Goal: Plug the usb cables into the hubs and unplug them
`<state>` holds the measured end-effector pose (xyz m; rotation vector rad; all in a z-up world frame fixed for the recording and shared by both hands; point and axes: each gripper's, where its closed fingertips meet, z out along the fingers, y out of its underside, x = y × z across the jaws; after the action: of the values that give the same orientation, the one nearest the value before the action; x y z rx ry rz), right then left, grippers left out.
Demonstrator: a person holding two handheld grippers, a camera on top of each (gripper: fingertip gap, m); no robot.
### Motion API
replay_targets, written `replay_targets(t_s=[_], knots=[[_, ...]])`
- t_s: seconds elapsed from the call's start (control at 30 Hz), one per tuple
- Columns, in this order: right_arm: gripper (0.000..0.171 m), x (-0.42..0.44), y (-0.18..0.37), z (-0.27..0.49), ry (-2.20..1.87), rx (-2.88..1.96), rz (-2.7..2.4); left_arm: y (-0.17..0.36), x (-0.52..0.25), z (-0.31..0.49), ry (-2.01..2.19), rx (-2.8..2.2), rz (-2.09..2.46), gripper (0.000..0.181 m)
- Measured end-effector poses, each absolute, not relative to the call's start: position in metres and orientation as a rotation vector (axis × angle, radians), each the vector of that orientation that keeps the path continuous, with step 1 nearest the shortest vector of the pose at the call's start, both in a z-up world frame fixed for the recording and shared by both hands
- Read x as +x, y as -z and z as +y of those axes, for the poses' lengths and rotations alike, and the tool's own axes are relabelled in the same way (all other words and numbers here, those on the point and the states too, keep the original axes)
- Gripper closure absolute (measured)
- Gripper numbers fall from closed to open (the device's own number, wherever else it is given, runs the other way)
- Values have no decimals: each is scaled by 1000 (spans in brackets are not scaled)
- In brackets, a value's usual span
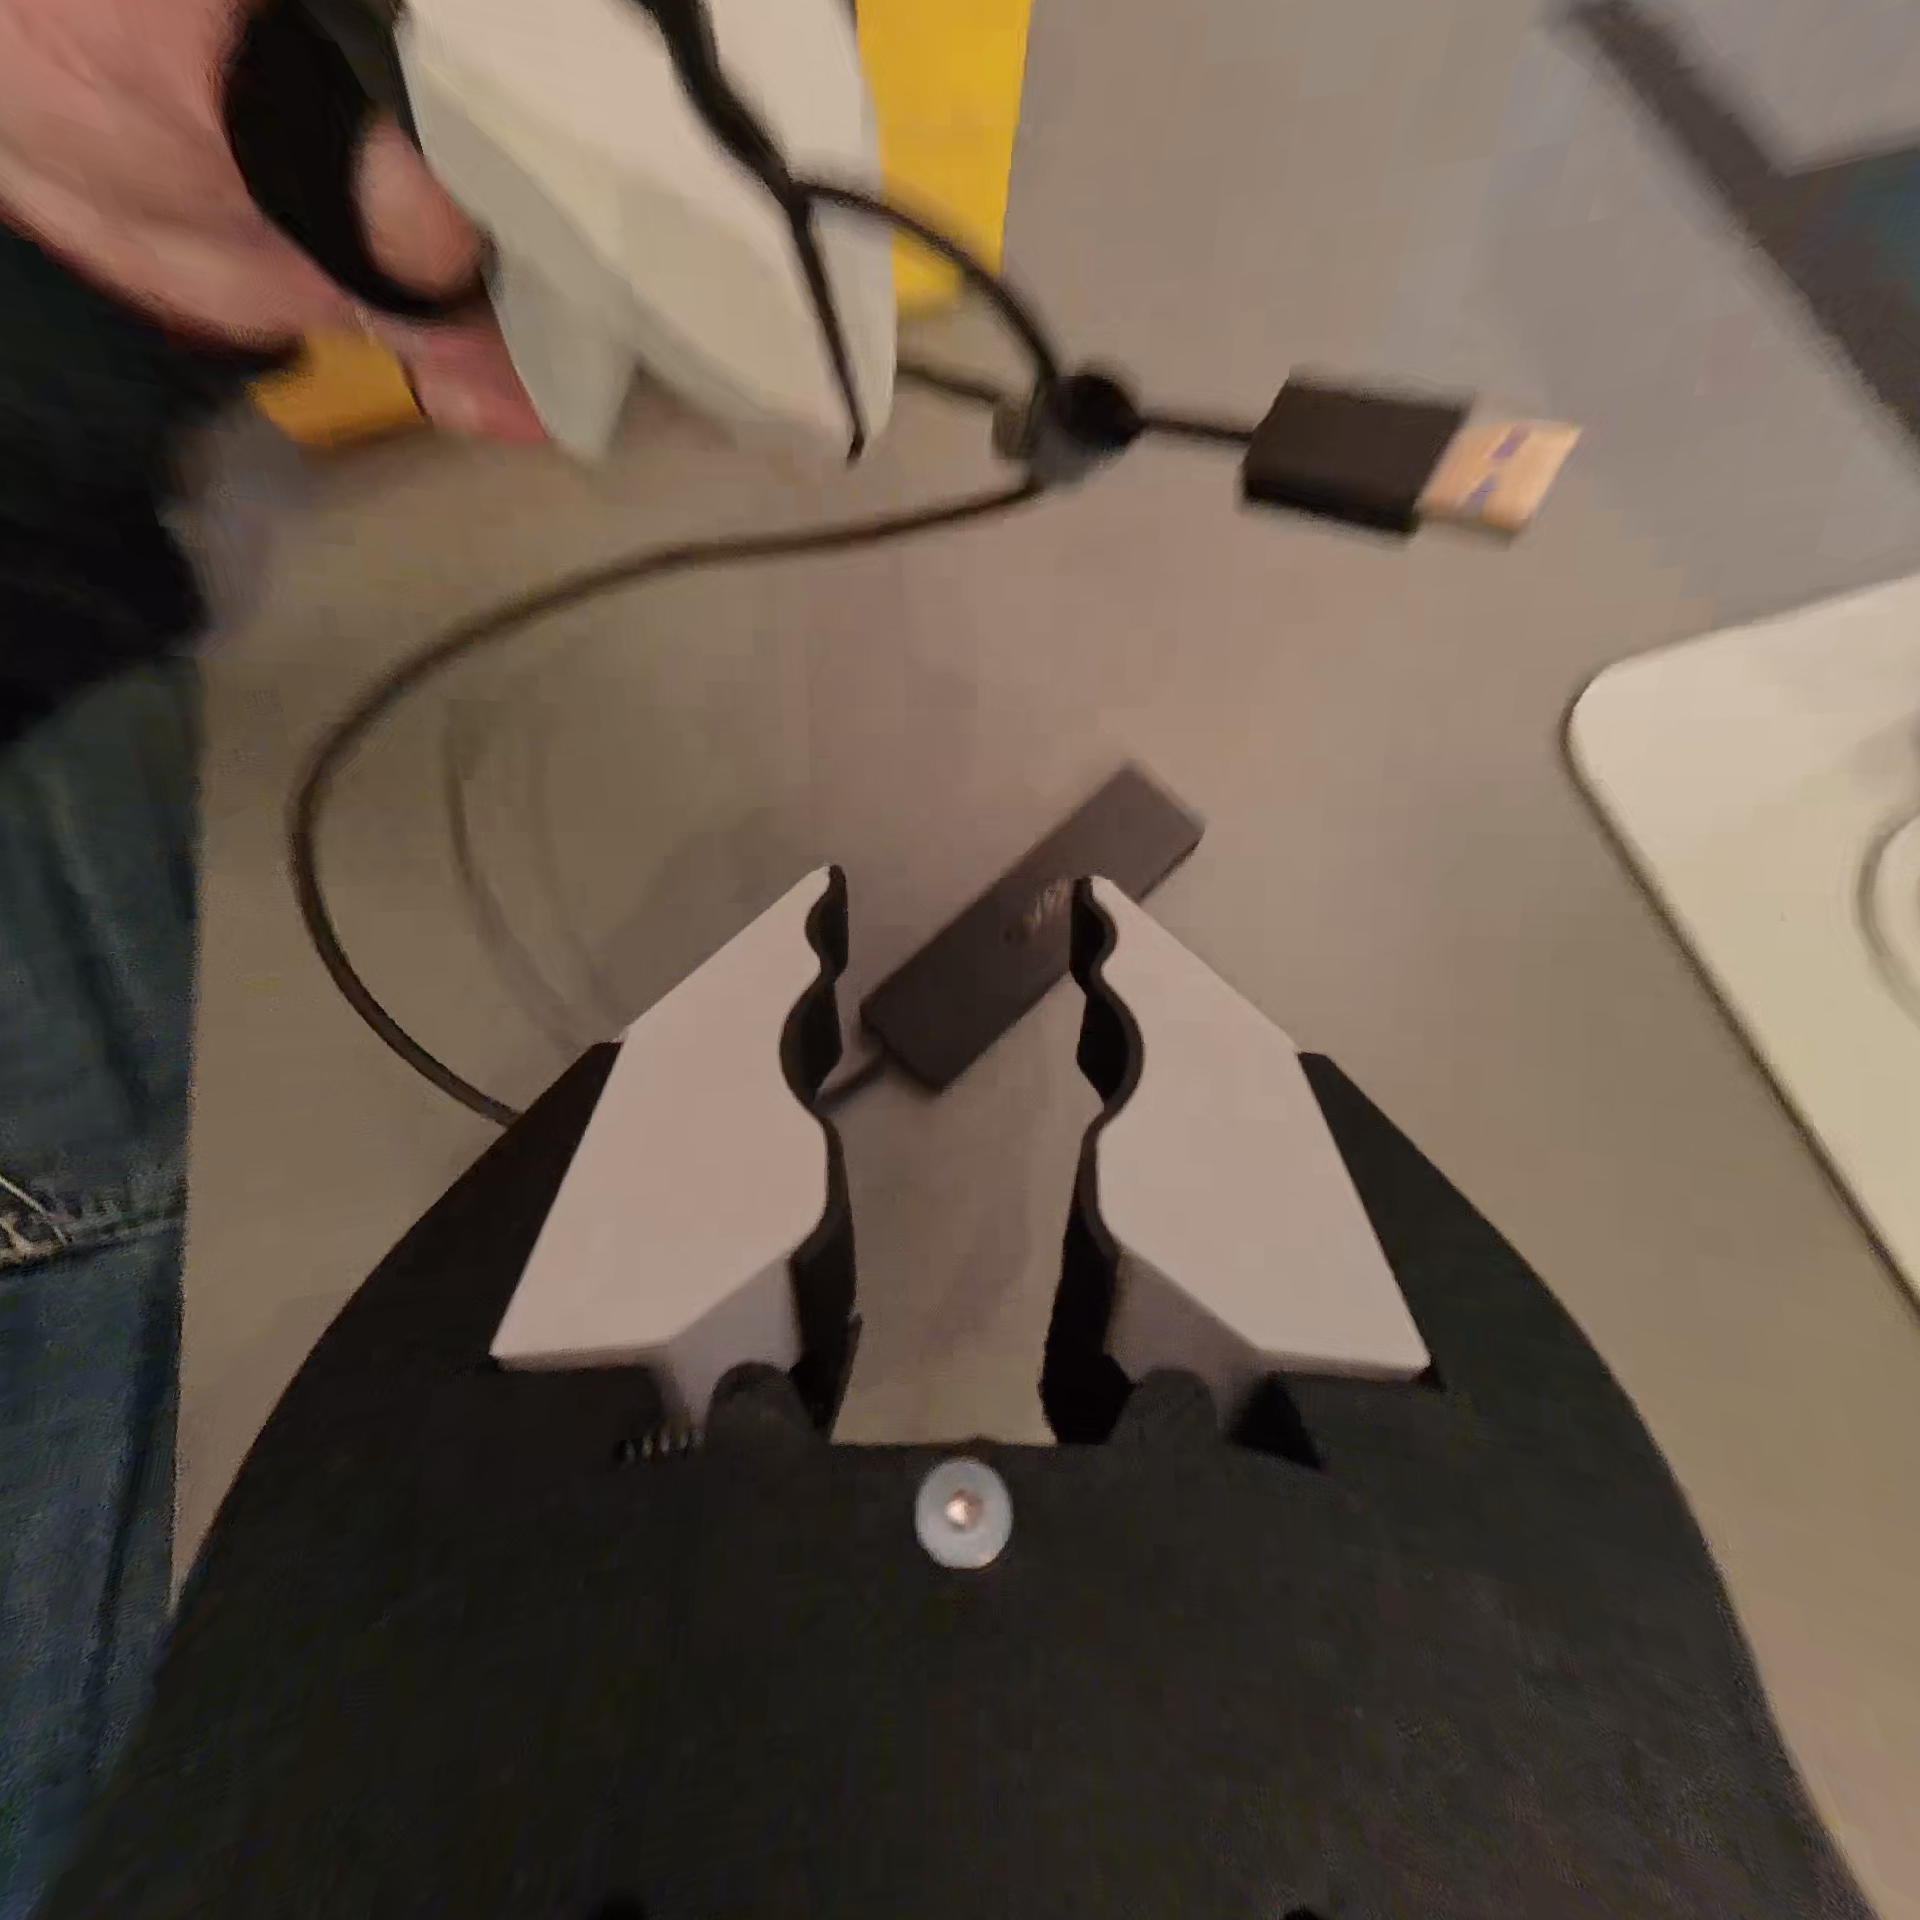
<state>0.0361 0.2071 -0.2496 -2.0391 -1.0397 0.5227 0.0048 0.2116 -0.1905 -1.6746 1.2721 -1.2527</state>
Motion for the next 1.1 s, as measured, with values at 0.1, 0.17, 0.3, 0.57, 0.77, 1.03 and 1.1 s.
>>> replay_targets(t_s=[0.1,0.17,0.3,0.57,0.77,1.03,1.1], knots=[[135,30,203,209,-741,-1817,-922,161,11,183,1465,-1471,1314,181],[138,24,185,204,-891,-1708,-900,151,15,173,1547,-1422,1318,181],[155,25,152,198,-1069,-1467,-813,137,18,152,1691,-1320,1344,181],[171,28,145,193,-1167,-1324,-800,130,21,141,1926,-1262,1320,181],[135,34,146,197,-1106,-1307,-830,124,20,135,1986,-1224,1330,181],[160,29,142,185,-1209,-1238,-915,130,25,128,2023,-1234,1366,181],[160,31,146,189,-1229,-1294,-878,133,27,140,1879,-1267,1344,181]])
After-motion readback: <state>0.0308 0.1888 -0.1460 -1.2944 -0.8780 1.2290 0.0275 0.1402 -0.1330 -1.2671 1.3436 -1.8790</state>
